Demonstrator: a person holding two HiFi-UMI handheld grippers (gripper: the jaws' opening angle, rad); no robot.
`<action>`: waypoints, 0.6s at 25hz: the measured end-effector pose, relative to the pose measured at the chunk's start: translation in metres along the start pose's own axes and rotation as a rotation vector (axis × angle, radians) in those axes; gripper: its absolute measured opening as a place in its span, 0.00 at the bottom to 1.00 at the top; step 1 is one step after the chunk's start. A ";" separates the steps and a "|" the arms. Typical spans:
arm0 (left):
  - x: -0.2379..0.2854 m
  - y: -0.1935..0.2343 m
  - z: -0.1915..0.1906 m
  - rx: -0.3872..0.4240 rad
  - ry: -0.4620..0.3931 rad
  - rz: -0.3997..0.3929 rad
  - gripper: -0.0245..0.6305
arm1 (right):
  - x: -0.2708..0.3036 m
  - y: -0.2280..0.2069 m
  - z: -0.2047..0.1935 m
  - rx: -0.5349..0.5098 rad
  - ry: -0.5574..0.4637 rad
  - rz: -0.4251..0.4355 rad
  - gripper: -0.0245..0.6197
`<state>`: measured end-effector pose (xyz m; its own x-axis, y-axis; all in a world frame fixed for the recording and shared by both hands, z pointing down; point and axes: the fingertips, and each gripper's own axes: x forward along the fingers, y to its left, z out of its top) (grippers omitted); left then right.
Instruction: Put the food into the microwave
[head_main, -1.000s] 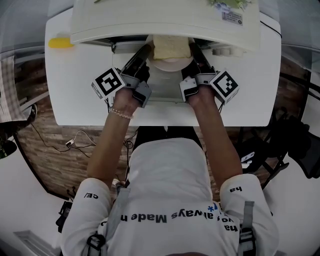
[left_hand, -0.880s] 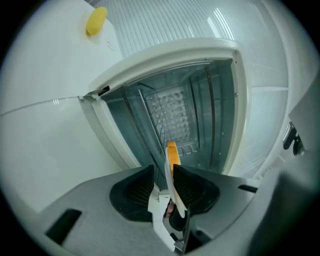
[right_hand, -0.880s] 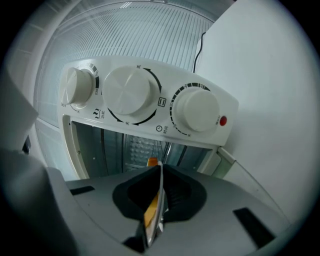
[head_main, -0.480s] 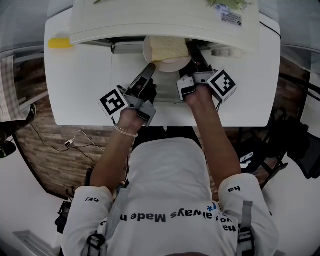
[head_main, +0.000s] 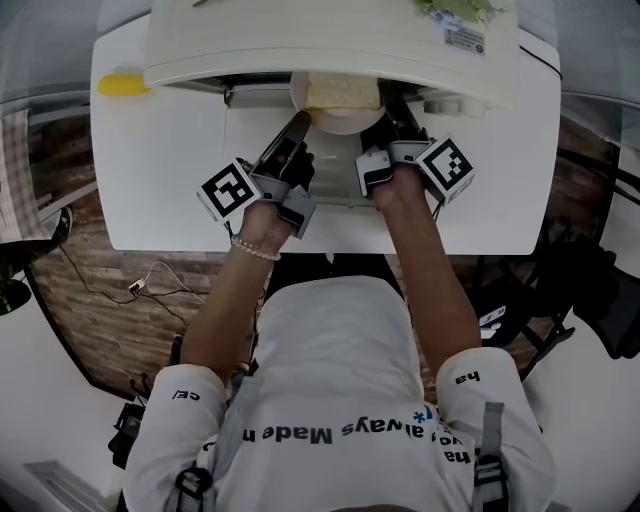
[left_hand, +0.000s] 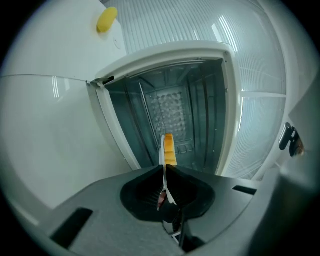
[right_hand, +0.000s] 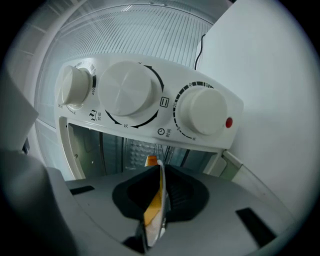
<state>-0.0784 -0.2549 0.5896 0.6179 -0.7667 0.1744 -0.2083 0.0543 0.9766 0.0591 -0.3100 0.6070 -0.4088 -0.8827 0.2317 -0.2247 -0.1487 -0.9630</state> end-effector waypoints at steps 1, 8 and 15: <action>0.000 0.003 0.001 0.003 -0.004 0.009 0.07 | -0.001 -0.001 -0.001 0.007 0.001 -0.003 0.07; 0.003 0.006 0.010 -0.011 -0.042 0.035 0.07 | -0.012 -0.004 -0.003 0.019 -0.009 0.004 0.08; 0.010 -0.006 0.019 -0.077 -0.107 -0.002 0.07 | -0.022 0.004 -0.002 -0.001 -0.004 0.030 0.18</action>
<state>-0.0853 -0.2754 0.5833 0.5328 -0.8305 0.1623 -0.1462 0.0985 0.9843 0.0655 -0.2902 0.5988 -0.4118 -0.8885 0.2022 -0.2134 -0.1217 -0.9694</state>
